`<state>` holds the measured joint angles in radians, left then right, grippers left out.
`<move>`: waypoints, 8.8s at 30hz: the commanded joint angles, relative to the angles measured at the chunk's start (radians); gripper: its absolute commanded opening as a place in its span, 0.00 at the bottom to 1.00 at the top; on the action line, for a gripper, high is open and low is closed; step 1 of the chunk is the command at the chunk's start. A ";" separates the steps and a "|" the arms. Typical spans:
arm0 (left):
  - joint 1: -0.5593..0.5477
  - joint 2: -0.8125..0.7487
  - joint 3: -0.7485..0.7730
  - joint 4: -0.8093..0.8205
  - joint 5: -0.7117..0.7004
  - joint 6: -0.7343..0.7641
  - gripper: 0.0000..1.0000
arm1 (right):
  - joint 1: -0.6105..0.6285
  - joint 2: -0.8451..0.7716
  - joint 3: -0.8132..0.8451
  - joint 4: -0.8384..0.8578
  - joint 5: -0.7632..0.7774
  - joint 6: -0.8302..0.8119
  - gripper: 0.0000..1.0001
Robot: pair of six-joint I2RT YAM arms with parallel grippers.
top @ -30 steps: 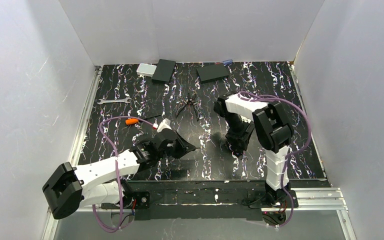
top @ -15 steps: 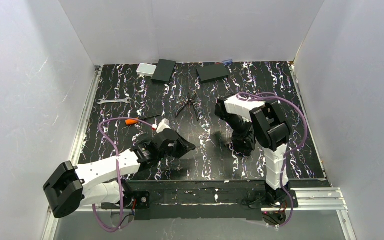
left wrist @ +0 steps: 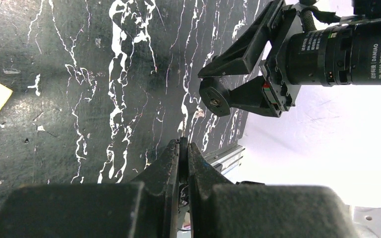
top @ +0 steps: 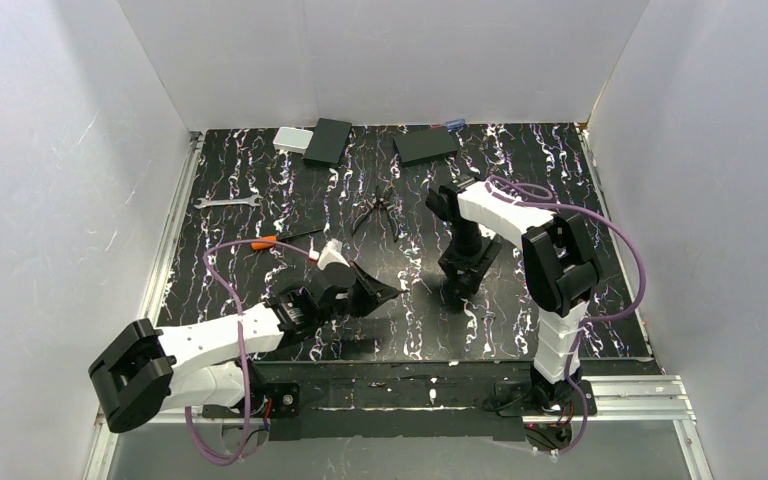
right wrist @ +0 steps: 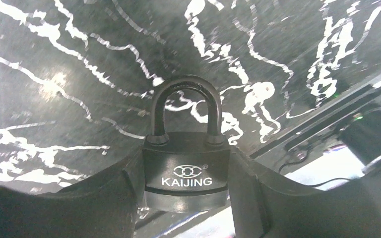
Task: Unlock with the key
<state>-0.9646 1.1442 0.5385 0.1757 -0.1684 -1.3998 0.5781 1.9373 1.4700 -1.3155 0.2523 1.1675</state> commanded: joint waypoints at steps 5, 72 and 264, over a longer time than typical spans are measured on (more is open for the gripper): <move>-0.012 0.017 -0.086 0.226 -0.023 -0.023 0.00 | 0.003 -0.060 -0.028 0.067 -0.260 -0.006 0.01; -0.059 0.251 -0.065 0.513 -0.049 0.045 0.00 | 0.029 -0.123 -0.087 0.220 -0.374 0.138 0.01; -0.054 -0.426 -0.270 0.136 -0.295 0.650 0.00 | 0.438 -0.560 -0.720 1.041 -0.149 -1.588 0.97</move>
<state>-1.0229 0.7418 0.2825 0.3199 -0.4526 -0.7555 1.0164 1.3880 0.7547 -0.3920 0.0731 -0.3744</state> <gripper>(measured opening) 0.040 0.981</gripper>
